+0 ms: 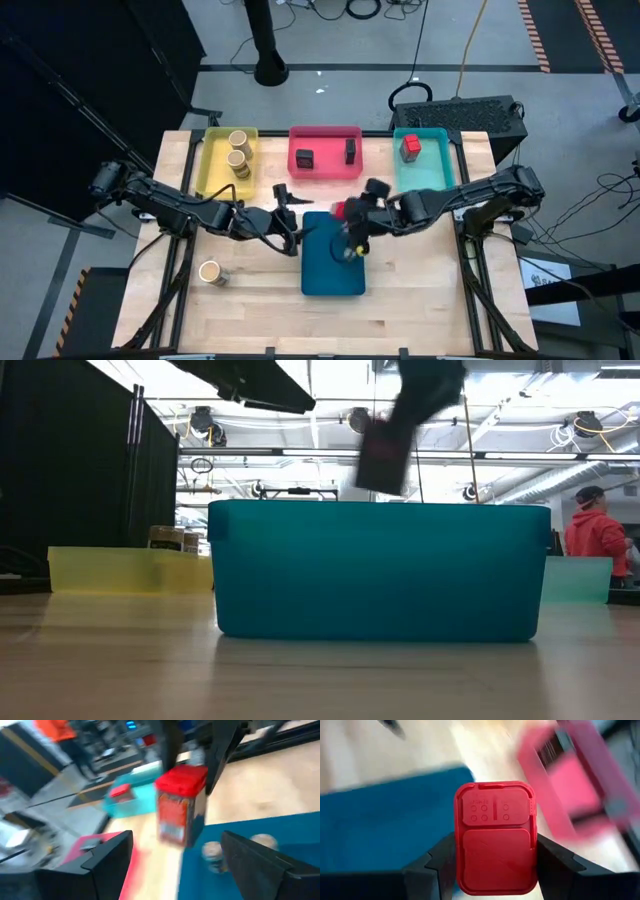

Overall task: Sort spices by type
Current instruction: Put the red seasoning can into the green bin

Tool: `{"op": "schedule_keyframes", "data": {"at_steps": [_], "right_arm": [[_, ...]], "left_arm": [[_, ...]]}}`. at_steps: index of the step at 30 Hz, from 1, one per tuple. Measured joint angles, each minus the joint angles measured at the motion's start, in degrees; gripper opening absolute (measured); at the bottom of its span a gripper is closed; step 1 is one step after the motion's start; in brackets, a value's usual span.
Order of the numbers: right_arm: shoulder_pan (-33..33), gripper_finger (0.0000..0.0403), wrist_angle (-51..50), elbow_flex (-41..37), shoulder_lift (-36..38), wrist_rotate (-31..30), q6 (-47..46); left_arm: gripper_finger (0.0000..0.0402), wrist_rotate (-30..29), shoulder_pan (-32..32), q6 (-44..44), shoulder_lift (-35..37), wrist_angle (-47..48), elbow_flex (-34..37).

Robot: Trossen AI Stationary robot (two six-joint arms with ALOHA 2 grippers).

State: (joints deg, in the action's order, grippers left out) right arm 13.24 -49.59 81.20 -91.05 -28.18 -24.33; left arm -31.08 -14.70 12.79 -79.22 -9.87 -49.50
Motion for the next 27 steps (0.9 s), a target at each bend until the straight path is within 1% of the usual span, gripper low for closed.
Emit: {"op": "schedule_keyframes", "data": {"at_steps": [2, 5, 8, 11, 14, 19, 21, 27], "right_arm": [[-2.2, 0.019, -6.61, 0.01, 0.89, 1.33, -5.99], [-6.67, 0.019, -13.23, 0.01, 2.4, 5.08, -12.64], [-10.63, 0.019, -17.94, 0.01, 3.89, 6.6, -16.66], [-13.3, 0.019, -18.98, 0.01, 5.44, 7.58, -20.74], [-15.2, 0.019, -20.74, 0.01, 7.69, 7.58, -22.46], [-20.47, 0.019, -31.82, 0.01, 12.38, 7.13, -26.04], [-23.09, 0.019, -34.59, -0.48, 14.55, 6.88, -27.43], [-31.6, 0.019, -32.86, -5.19, 20.94, 7.02, -26.53]], "left_arm": [[0.0308, -4.02, 0.05, 0.15, 0.0, -0.79, 0.0], [0.0308, -9.07, 0.09, 0.14, 0.0, -2.48, 0.0], [0.0308, -11.43, 0.09, 0.16, 0.0, -2.63, 0.0], [0.0309, -12.72, 0.09, 0.16, 0.09, -2.67, 0.0], [0.0309, -13.05, 0.09, 0.16, 0.11, -2.9, 0.0], [0.0309, -18.74, -0.02, 0.16, 0.13, -5.7, 0.0], [0.0309, -19.26, 0.0, 0.18, 0.3, -5.67, 0.02], [0.0309, -19.33, -0.03, 1.06, 0.44, -5.85, 0.03]]}}
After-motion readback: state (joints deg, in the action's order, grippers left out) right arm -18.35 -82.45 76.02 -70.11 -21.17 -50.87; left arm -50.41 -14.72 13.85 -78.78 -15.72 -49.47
